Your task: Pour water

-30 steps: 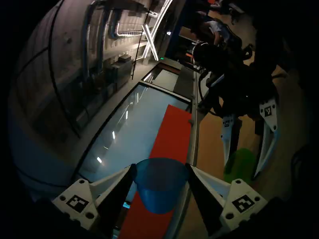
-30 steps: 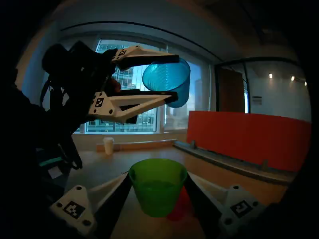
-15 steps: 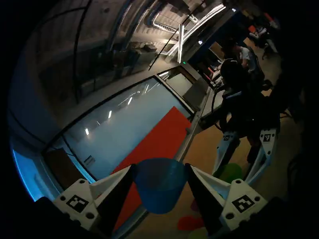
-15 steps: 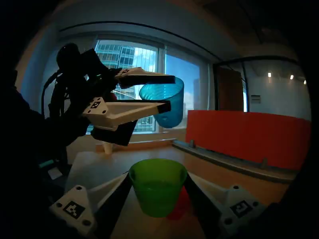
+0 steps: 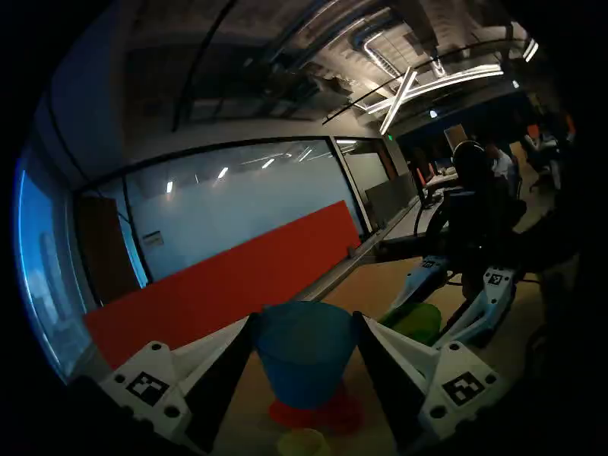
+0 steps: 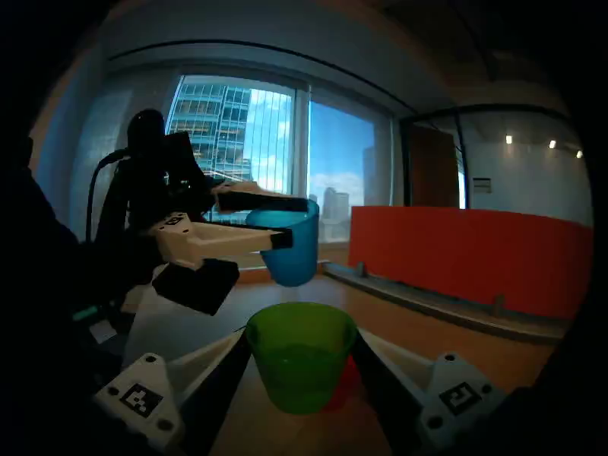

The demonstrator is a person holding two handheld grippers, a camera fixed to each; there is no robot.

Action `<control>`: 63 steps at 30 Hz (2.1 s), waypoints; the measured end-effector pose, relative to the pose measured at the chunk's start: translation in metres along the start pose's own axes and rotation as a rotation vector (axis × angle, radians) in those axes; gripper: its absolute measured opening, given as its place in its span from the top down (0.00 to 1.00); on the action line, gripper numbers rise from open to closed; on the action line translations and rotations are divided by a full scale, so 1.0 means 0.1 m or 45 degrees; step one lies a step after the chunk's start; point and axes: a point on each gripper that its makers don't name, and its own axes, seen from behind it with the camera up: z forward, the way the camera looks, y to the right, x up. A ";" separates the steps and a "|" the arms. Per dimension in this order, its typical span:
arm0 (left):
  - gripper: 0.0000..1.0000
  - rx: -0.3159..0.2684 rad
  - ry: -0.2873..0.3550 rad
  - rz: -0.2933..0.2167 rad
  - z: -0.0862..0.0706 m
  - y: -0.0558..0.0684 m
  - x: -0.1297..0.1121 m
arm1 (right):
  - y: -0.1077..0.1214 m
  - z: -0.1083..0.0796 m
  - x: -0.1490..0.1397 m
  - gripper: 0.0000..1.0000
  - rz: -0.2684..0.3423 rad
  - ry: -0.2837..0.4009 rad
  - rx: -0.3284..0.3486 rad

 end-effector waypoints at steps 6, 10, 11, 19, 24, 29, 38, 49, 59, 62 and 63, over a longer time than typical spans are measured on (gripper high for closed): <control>0.11 -0.007 -0.008 -0.176 -0.10 0.10 -0.20 | 0.04 -0.09 -0.01 0.10 0.014 -0.003 -0.025; 0.10 -0.014 -0.001 -0.283 -0.12 0.16 -0.28 | 0.07 -0.13 -0.04 0.10 0.018 -0.012 -0.037; 0.10 -0.015 0.002 -0.309 -0.12 0.17 -0.30 | 0.08 -0.14 -0.05 0.10 0.018 -0.014 -0.040; 0.10 0.004 0.014 -0.390 -0.17 0.12 -0.38 | 0.12 -0.20 -0.13 0.10 0.018 -0.035 -0.062; 0.10 0.018 -0.003 -0.396 -0.22 0.11 -0.46 | 0.17 -0.24 -0.19 0.10 0.026 -0.050 -0.079; 0.11 0.042 -0.020 -0.401 -0.28 0.09 -0.56 | 0.23 -0.29 -0.25 0.10 0.033 -0.065 -0.098; 0.11 0.083 -0.040 -0.406 -0.39 0.07 -0.72 | 0.34 -0.36 -0.37 0.10 0.049 -0.095 -0.125; 0.11 0.093 -0.074 -0.425 -0.49 0.09 -0.93 | 0.43 -0.47 -0.76 0.10 0.075 -0.253 -0.120; 0.11 0.095 -0.096 -0.430 -0.53 0.11 -1.06 | 0.46 -0.54 -1.11 0.10 0.097 -0.422 -0.085; 0.11 0.092 -0.102 -0.424 -0.54 0.13 -1.07 | 0.46 -0.55 -1.23 0.10 0.099 -0.475 -0.074; 0.11 0.092 -0.104 -0.423 -0.54 0.13 -1.08 | 0.46 -0.55 -1.27 0.10 0.098 -0.492 -0.070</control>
